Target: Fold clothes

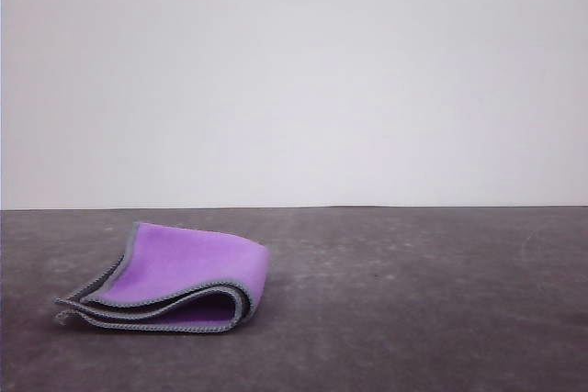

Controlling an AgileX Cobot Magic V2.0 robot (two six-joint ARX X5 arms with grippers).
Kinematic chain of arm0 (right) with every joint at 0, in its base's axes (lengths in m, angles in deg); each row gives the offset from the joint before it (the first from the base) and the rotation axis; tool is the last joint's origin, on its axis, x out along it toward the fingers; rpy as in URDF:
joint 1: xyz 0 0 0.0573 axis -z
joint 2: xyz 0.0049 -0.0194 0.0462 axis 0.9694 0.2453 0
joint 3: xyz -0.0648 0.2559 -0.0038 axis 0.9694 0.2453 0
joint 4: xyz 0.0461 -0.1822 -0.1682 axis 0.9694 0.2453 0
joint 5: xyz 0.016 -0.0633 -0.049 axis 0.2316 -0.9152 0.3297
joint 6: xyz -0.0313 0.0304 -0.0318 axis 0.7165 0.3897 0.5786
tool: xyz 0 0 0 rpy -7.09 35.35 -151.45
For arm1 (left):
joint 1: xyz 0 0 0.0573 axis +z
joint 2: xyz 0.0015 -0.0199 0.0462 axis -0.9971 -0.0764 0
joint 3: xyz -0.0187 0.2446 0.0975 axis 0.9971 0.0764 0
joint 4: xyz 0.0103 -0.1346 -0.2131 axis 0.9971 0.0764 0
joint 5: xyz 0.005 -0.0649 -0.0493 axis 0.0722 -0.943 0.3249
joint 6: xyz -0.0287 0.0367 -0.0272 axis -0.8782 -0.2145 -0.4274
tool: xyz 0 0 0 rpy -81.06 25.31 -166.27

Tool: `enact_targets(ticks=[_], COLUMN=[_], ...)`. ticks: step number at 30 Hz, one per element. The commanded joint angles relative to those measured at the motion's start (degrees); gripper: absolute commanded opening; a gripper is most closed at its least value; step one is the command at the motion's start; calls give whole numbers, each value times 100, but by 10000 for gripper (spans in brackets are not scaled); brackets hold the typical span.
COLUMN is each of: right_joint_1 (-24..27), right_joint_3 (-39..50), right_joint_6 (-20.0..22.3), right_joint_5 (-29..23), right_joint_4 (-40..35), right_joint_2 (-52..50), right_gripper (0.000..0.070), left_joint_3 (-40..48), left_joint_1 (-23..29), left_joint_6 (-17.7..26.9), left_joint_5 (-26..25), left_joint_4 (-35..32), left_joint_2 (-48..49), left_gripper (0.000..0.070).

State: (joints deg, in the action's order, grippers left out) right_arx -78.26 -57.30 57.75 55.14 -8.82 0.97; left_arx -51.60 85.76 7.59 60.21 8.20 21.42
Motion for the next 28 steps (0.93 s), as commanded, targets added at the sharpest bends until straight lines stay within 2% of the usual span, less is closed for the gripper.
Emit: enact_targets(ticks=[1, 28], right_joint_1=[2, 2], right_joint_3=[20, 20], right_joint_6=[-39, -39], right_joint_5=[-2, -2], right_joint_4=[-76, -76], right_joint_2=[7, 7], right_gripper=[14, 14], left_joint_3=[116, 116], left_joint_1=[7, 7], left_joint_6=[-24, -24], left_joint_5=[15, 15], left_joint_4=[-55, -55], left_joint_2=[7, 7], left_gripper=[0, 0])
